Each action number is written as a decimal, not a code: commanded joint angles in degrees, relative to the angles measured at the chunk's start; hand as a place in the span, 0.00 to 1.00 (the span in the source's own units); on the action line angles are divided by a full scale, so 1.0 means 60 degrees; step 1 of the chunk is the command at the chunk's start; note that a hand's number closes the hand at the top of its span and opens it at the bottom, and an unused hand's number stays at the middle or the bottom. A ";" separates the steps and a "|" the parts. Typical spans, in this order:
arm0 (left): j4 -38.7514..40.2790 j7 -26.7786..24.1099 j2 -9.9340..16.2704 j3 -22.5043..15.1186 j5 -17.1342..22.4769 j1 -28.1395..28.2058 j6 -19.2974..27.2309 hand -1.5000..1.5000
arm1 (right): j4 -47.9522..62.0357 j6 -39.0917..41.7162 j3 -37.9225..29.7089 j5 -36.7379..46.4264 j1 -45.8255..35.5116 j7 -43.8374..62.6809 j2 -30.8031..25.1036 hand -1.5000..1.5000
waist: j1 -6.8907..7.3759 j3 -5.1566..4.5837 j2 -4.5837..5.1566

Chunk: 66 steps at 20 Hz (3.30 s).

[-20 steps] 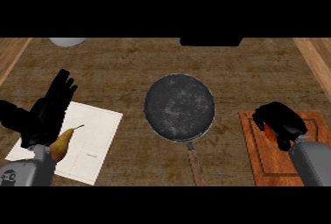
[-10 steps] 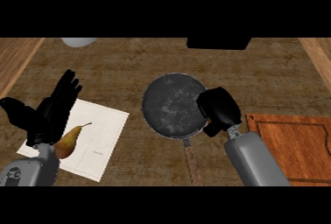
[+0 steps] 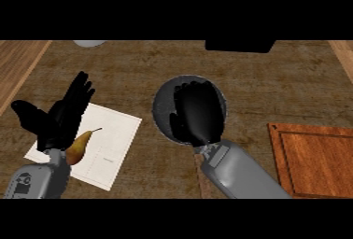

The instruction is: Pick the tomato from the cutting board and place it in the pan

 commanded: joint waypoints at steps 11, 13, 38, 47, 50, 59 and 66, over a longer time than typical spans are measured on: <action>0.0242 -0.0585 0.0195 0.0547 0.0168 0.0090 -0.0203 0.50 | -0.0070 -0.0356 0.1234 -0.1984 -0.3119 0.5829 0.0041 1.00 | -0.0421 0.0042 0.0211; -0.0504 0.0242 0.0170 0.0349 0.0031 0.0142 0.0104 0.50 | 0.0298 -0.0827 0.0665 -0.1687 -0.2660 0.5111 0.0041 1.00 | -0.0480 0.0054 0.0202; -0.0514 0.0061 -0.0261 0.0304 -0.0252 0.0141 0.0150 0.50 | 0.7247 -0.5721 -0.2643 -0.3881 -0.0957 -0.0693 -0.0014 0.00 | -0.0421 0.0061 0.0304; -0.0358 -0.0218 -0.0254 0.0564 -0.0258 0.0307 0.0067 0.50 | 0.7013 -0.6709 -0.3243 -0.5689 -0.1059 -0.3209 -0.0117 0.00 | -0.0552 0.0058 0.0237; -0.0463 0.0209 -0.0034 0.0639 -0.0252 -0.0015 0.0055 0.50 | 0.6183 -0.6898 -0.3826 -0.6585 -0.0791 -0.3634 -0.0007 0.00 | -0.0611 0.0062 0.0211; -0.0498 -0.0610 -0.0431 0.0544 -0.0333 0.1130 0.0022 0.50 | 0.1876 -0.4705 -0.4887 -0.9836 0.2736 -0.5616 -0.1200 0.00 | -0.0886 0.0053 0.0115; -0.0228 -0.0507 -0.0197 0.0800 -0.0261 0.0687 -0.0092 0.50 | -0.1384 -0.2535 -0.5127 -1.1676 0.6030 -0.6331 -0.2130 0.00 | -0.0842 0.0046 0.0174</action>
